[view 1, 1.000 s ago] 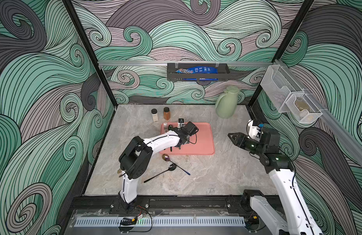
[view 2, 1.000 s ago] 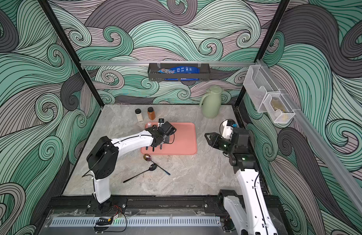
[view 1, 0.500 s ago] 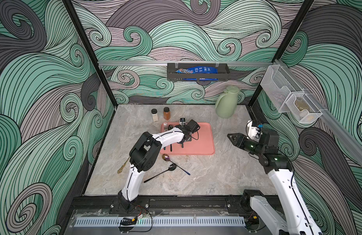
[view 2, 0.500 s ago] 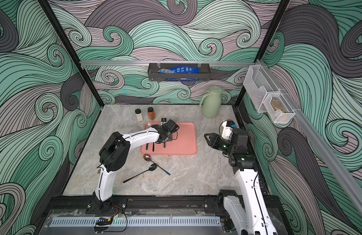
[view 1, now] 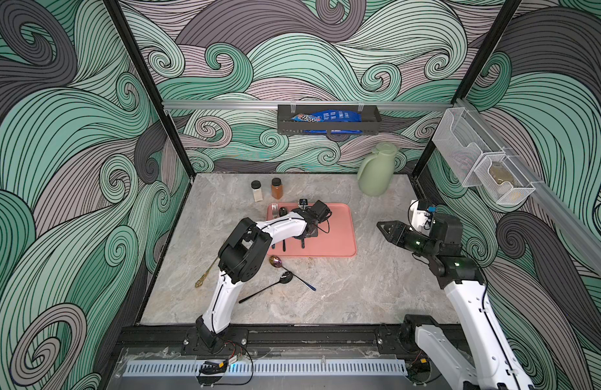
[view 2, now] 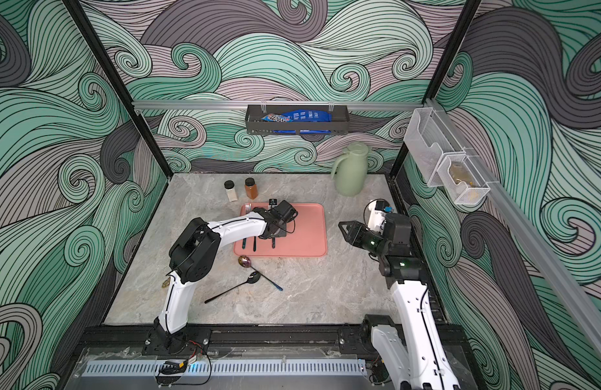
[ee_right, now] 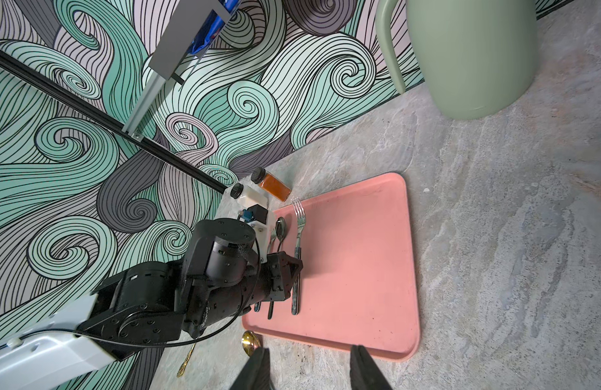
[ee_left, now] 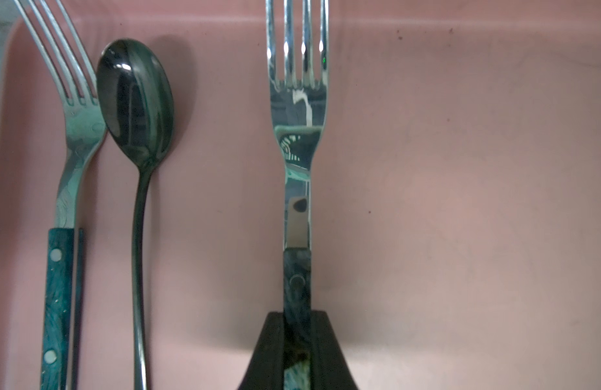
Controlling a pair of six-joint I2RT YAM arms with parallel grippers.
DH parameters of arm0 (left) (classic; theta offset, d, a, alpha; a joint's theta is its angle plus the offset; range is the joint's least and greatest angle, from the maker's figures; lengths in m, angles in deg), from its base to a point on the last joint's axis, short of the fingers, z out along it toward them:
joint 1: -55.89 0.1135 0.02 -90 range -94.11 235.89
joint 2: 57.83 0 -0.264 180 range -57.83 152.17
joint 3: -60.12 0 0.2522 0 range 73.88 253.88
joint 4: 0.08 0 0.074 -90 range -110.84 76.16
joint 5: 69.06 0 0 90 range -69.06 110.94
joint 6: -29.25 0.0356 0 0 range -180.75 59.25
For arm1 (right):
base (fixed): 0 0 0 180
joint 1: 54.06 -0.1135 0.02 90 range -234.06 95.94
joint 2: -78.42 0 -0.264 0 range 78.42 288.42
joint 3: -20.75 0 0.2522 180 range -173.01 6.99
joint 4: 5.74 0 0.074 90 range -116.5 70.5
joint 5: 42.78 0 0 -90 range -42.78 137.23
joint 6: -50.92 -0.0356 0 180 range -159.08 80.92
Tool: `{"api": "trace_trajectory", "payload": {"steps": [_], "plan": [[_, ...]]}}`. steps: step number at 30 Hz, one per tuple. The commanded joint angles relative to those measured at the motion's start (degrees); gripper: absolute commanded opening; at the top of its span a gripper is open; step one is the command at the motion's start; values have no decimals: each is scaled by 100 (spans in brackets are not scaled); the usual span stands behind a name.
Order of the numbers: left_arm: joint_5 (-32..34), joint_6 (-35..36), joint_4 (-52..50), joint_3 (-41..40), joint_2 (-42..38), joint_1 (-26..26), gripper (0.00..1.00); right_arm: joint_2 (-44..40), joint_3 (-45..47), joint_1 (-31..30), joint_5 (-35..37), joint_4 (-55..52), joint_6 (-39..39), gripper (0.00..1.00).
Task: Set the spoon and fork side by side
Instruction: Place the fork on the tray.
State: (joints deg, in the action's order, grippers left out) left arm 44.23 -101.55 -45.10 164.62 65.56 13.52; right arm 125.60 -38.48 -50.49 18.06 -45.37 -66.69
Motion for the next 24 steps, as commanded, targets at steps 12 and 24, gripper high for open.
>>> {"api": "trace_trajectory", "payload": {"steps": [12,24], "plan": [[-323,151,-71,68,176,201,0,-40,21,25,-174,90,-15,44],[-425,211,-152,-36,66,253,0,10,7,24,-179,109,-16,44]]}}
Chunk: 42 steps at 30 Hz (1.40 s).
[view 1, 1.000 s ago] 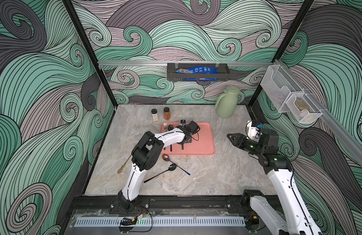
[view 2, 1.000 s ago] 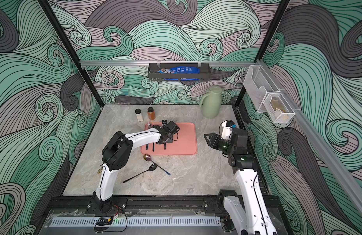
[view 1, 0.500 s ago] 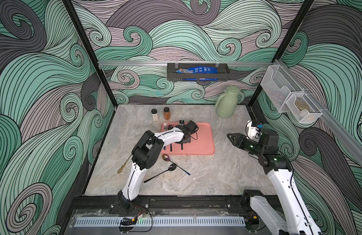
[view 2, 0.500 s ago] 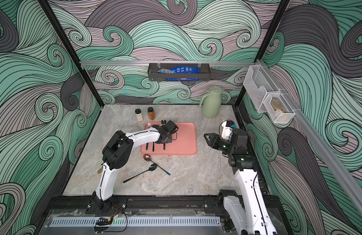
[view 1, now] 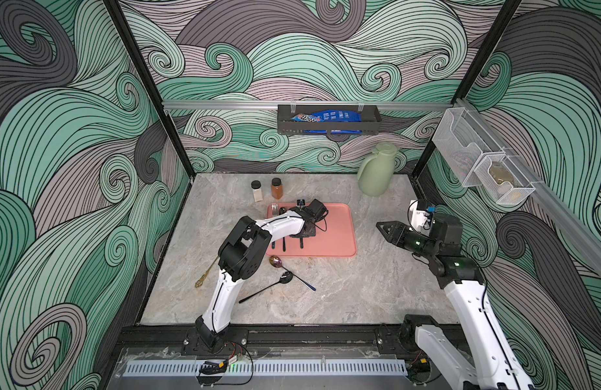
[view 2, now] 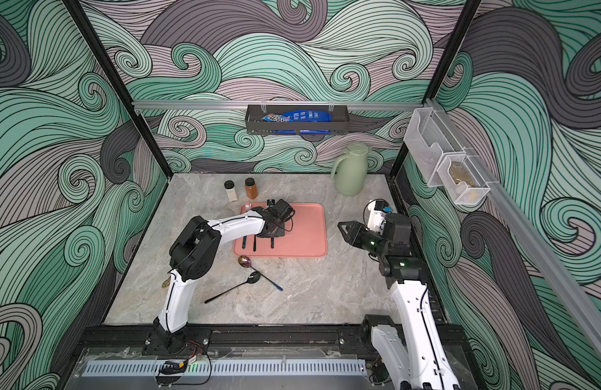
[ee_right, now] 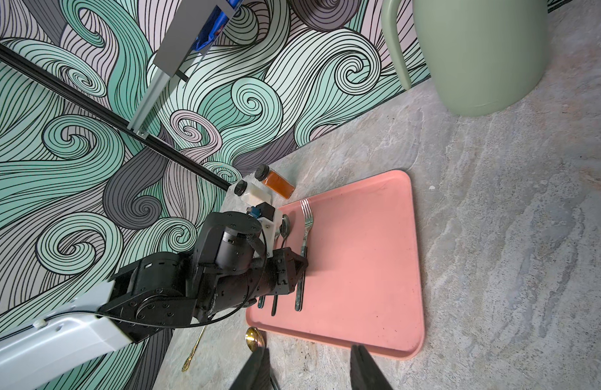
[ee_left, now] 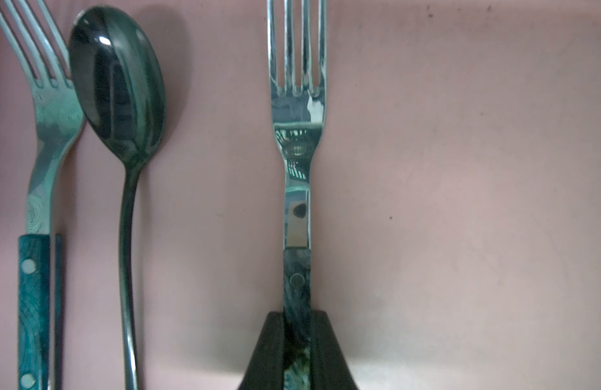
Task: Set the spoon and fork side by side
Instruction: Place the fork on the tray.
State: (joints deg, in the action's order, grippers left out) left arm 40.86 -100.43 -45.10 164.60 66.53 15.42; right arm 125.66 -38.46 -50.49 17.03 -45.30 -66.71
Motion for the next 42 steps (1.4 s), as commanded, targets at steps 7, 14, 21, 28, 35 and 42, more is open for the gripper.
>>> {"api": "trace_trajectory", "payload": {"steps": [7,14,21,28,35,42], "plan": [[-139,227,-203,38,-7,82,0,57,-11,27,-123,136,-35,44],[-175,320,-618,372,26,89,32,22,-34,-4,-151,139,-23,45],[-303,386,-910,230,-726,92,42,13,3,-318,27,91,-81,46],[-283,459,-888,-1324,-2731,85,42,52,222,-1492,614,175,-296,46],[-228,605,-962,-3186,-5089,92,42,286,746,-3040,1302,730,-551,46],[-11,601,-1289,-4574,-7290,100,41,1443,680,-4748,2200,1269,-633,44]]}}
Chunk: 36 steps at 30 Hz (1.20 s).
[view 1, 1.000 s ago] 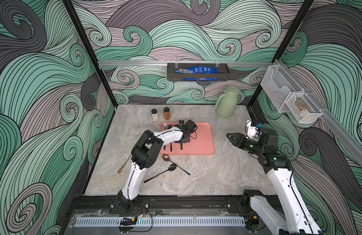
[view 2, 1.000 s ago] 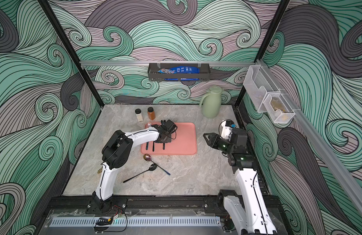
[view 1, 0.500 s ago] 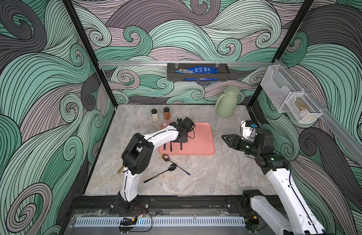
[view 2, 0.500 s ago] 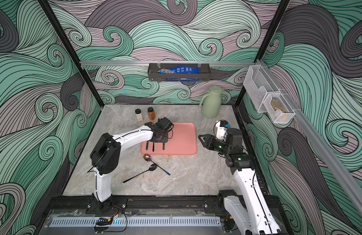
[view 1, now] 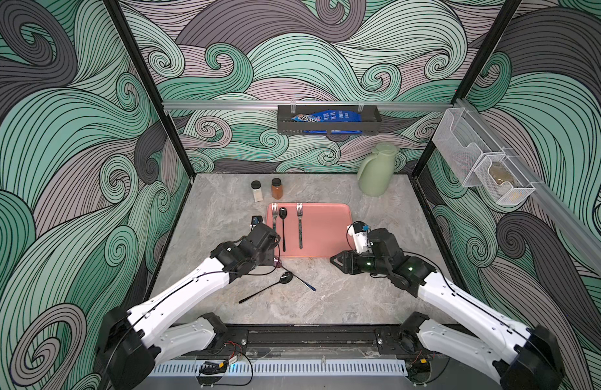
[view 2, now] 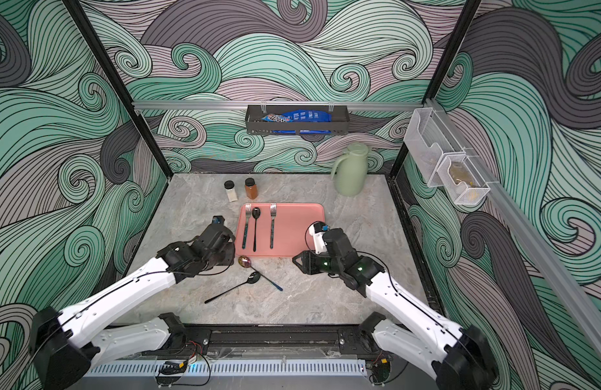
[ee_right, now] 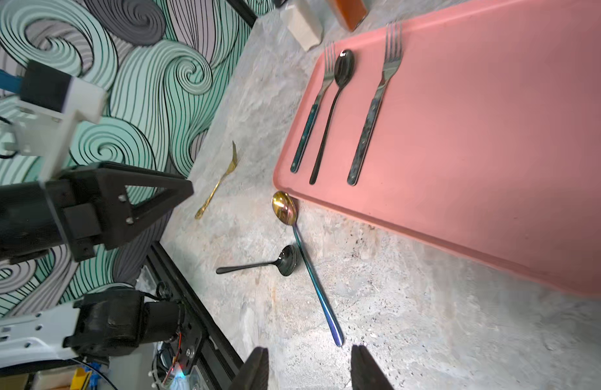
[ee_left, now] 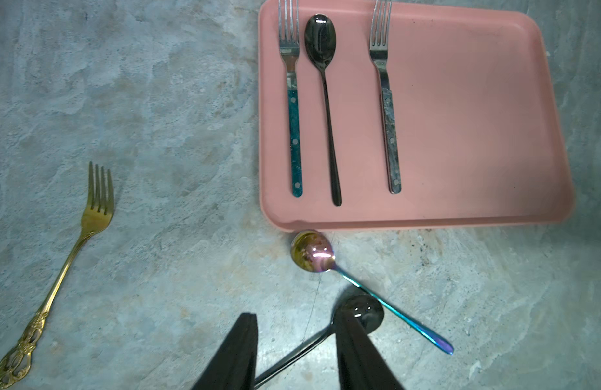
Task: Set the spoon and fork side by side
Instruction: Place the fork on the tray, then pick up the spoon from the center of the board.
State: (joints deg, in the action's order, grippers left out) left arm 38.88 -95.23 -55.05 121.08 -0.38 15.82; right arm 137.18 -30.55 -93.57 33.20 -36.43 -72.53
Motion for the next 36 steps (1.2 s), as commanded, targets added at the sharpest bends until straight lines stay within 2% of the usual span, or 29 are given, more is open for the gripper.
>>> {"api": "trace_trajectory", "payload": {"steps": [1,6,14,19,23,34,36], "plan": [[239,23,-436,-324,-871,61,41,526,-155,-681,727,447,-29,45],[-93,-174,-414,-749,-1889,55,41,1636,-450,-1491,1182,633,104,45],[-353,-356,-562,-729,-2263,61,41,3337,-1434,-2069,1730,323,347,44],[-560,-392,-511,-848,-2432,57,40,3884,-1839,-2041,2000,106,494,48],[-695,-448,-358,-1002,-2458,61,41,4170,-2017,-1988,1946,86,626,50],[-847,-404,-3,-1045,-2170,61,41,4433,-2015,-1839,1867,109,772,42],[-852,-387,-4,-1047,-2152,61,40,4561,-2130,-1835,1791,74,814,35]]}}
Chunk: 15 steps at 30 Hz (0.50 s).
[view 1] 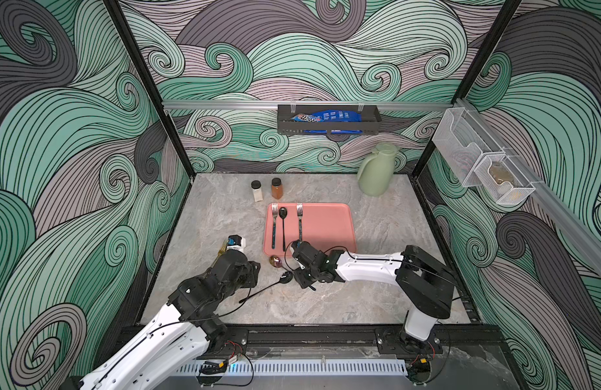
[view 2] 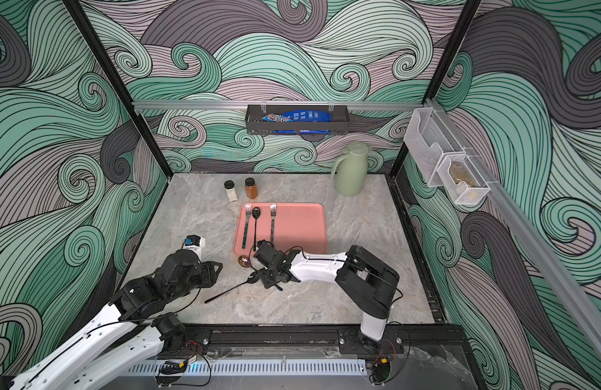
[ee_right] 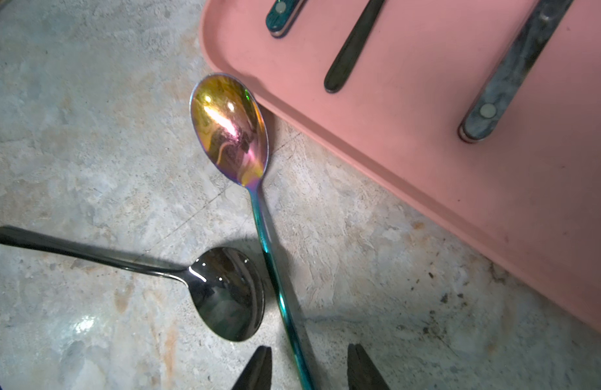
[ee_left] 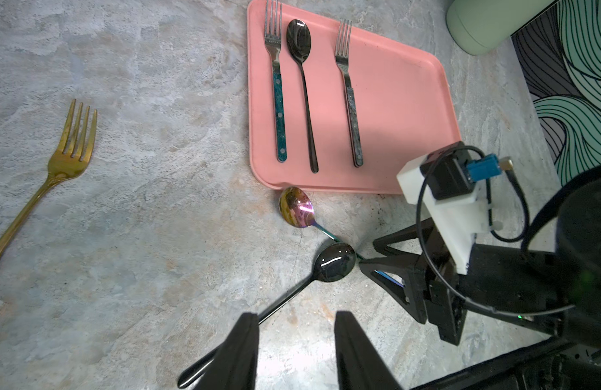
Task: Set the spoon and fork side by side
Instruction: Pick up the spoon from the center of the board.
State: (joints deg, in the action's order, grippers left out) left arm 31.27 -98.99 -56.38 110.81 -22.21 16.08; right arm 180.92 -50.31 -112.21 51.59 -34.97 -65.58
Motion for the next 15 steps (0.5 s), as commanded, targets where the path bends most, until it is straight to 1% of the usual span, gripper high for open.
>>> {"api": "trace_trajectory", "payload": {"steps": [1,2,3,7,12,15], "plan": [[-97,-9,134,-26,31,35,41,284,-251,19,-82,-140,139,30],[-112,-15,145,-30,24,34,41,373,-367,11,-72,-216,144,25],[-151,-21,144,-22,13,33,41,464,-484,-14,-57,-302,156,22],[-209,-34,170,-2,-65,34,41,723,-796,-110,67,-563,209,23],[-207,-35,152,29,-107,31,40,876,-893,-145,93,-609,203,23],[-215,-30,145,25,-99,33,40,964,-997,-194,179,-697,203,17]]}}
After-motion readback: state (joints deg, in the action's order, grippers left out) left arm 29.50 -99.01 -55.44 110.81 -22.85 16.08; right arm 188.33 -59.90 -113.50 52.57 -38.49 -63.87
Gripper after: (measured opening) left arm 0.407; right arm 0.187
